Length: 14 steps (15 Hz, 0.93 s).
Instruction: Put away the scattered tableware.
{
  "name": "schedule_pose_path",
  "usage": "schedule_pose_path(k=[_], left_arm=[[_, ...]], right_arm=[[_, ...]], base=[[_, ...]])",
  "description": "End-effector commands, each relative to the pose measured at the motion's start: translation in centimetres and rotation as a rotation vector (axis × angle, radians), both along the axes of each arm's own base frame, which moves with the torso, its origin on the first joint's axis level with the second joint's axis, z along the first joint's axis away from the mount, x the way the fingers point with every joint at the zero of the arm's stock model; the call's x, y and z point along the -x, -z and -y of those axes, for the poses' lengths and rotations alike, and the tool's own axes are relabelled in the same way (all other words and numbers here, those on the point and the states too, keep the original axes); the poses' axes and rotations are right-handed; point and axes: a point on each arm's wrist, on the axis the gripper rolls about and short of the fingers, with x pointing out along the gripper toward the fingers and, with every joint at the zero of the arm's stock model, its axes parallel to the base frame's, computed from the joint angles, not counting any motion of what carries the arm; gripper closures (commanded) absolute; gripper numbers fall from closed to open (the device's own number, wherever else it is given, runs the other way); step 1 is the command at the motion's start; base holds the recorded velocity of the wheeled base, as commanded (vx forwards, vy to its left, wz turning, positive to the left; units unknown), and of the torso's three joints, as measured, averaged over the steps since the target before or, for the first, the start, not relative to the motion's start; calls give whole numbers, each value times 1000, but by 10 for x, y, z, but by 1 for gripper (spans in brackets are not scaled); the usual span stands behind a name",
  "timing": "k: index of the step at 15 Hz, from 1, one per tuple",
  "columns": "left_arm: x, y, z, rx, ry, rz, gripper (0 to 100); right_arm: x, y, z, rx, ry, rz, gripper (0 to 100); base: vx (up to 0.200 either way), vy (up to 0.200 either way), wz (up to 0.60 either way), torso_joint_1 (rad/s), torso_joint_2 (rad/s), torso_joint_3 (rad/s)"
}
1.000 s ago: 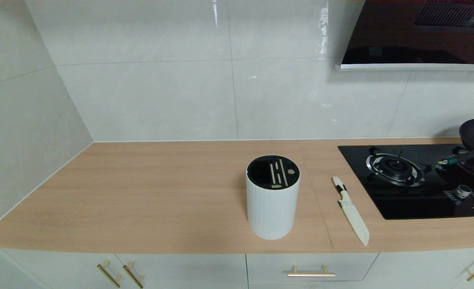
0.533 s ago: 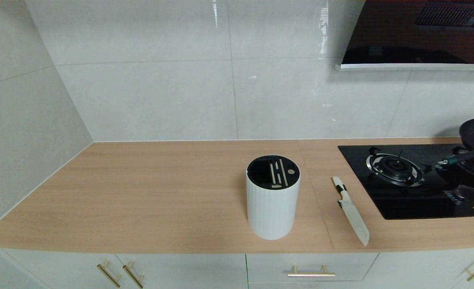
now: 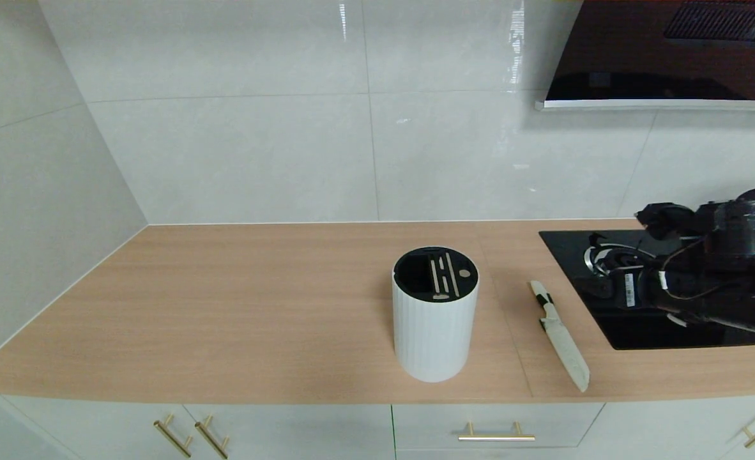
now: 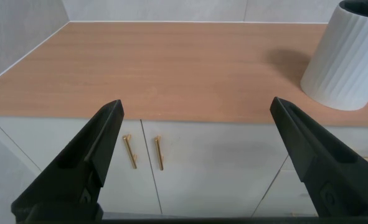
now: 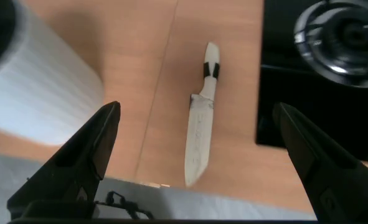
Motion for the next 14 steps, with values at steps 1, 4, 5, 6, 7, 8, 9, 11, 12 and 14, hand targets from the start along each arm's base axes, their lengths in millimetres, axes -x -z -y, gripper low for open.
schedule_pose_path(k=[1, 4, 5, 6, 7, 8, 9, 11, 12, 14], left_arm=[[0, 0, 0, 1, -1, 0, 0], [0, 0, 0, 1, -1, 0, 0], [0, 0, 0, 1, -1, 0, 0], [0, 0, 0, 1, -1, 0, 0], [0, 0, 0, -1, -1, 0, 0], [0, 0, 0, -1, -1, 0, 0], [0, 0, 0, -1, -1, 0, 0], [0, 0, 0, -1, -1, 0, 0], [0, 0, 0, -1, -1, 0, 0], [0, 0, 0, -1, -1, 0, 0]], right_arm=[[-37, 48, -7, 23, -1, -116, 0], [-51, 77, -8, 38, 14, -127, 0], [-59, 96, -9, 44, 20, -140, 0], [-63, 107, -10, 51, 26, -151, 0], [-68, 121, -9, 63, 32, -153, 0], [-73, 127, -8, 61, 35, -138, 0], [-76, 135, -7, 62, 39, -141, 0], [-81, 142, -5, 62, 45, -146, 0], [-81, 142, -5, 62, 45, -146, 0], [-89, 149, -5, 63, 44, -146, 0]], base=[[0, 0, 0, 0, 0, 0], [0, 0, 0, 0, 0, 0], [0, 0, 0, 0, 0, 0], [0, 0, 0, 0, 0, 0], [0, 0, 0, 0, 0, 0], [0, 0, 0, 0, 0, 0], [0, 0, 0, 0, 0, 0], [0, 0, 0, 0, 0, 0], [0, 0, 0, 0, 0, 0], [0, 0, 0, 0, 0, 0]])
